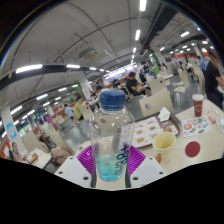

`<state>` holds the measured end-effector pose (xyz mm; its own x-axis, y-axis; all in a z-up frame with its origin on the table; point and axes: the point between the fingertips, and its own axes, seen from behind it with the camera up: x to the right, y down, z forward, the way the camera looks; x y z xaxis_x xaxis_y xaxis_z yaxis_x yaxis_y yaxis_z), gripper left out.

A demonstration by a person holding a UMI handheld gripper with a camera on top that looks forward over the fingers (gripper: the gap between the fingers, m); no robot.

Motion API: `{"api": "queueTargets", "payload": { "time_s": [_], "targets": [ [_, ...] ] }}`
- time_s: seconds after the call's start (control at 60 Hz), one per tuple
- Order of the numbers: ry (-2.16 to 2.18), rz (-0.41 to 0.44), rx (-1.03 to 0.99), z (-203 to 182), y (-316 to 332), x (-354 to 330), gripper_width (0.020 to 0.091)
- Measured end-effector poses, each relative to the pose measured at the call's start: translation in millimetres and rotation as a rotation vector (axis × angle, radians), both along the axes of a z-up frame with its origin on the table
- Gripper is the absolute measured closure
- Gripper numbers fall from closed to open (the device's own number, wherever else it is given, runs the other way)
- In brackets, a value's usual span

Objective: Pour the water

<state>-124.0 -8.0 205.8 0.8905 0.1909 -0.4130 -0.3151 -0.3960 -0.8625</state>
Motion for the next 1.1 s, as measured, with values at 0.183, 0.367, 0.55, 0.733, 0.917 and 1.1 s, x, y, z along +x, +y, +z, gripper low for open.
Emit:
{"api": "queueTargets", "payload": {
  "time_s": [0.183,0.367,0.55,0.733,0.917,1.1],
  "targets": [
    [0.610,-0.006,-0.146,30,57,-13,0.0728],
    [1.162,-0.093,-0.345,9,102,2,0.0727],
    [1.516,-0.160,-0.507,-22,116,8,0.0732],
    [1.469,-0.133,-0.547,-32,118,3,0.0728],
    [1.060,-0.026,-0.399,-1,111,20,0.0729],
    [0.409,0.034,-0.071,57,115,87,0.0728]
  ]
}}
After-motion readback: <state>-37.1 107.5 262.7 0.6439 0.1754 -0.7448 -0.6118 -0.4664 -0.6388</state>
